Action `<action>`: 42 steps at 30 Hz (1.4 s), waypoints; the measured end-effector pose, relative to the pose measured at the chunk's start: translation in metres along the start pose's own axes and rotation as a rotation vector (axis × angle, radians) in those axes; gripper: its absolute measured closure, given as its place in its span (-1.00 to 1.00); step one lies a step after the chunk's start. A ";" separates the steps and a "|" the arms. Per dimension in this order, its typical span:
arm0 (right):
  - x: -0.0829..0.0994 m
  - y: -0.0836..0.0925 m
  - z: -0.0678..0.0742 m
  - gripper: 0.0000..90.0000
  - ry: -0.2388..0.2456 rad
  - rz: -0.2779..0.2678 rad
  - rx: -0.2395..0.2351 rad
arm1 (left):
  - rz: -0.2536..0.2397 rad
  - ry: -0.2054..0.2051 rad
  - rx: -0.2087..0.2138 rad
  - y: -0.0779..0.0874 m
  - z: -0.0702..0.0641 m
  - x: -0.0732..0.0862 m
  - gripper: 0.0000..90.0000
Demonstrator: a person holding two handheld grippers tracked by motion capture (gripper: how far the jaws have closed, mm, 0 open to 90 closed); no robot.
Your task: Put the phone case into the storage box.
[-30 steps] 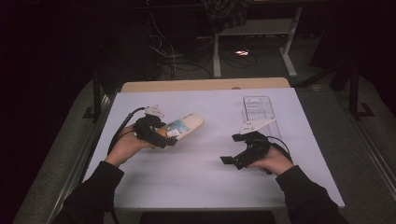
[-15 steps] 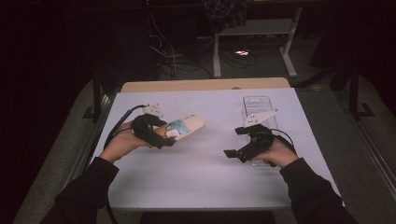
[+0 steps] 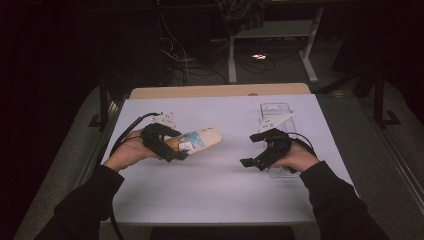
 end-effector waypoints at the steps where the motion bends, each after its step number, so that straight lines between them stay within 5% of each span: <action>1: -0.001 0.000 -0.001 -1.00 0.002 0.006 -0.001 | 0.003 -0.005 0.005 0.000 -0.001 0.000 -0.74; 13: -0.011 0.002 -0.002 -1.00 0.041 0.032 -0.048 | 0.022 -0.087 0.040 0.001 -0.012 -0.007 -0.74; 21: -0.017 0.002 -0.002 -1.00 0.111 0.038 -0.074 | 0.024 -0.135 0.069 -0.003 -0.020 -0.010 -0.74; 42: -0.023 -0.017 0.008 -1.00 0.223 0.099 -0.131 | 0.043 -0.246 0.136 -0.014 -0.044 -0.015 -0.74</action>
Point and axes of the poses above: each handheld gripper's, and its own axes: y roughly backward along the jaws, x roughly out of its underside, z roughly to its left, the point moved 6 cm from there along -y, roughly forward along the jaws, and after that the axes turned 6 degrees about z, right-handed, at the moved point
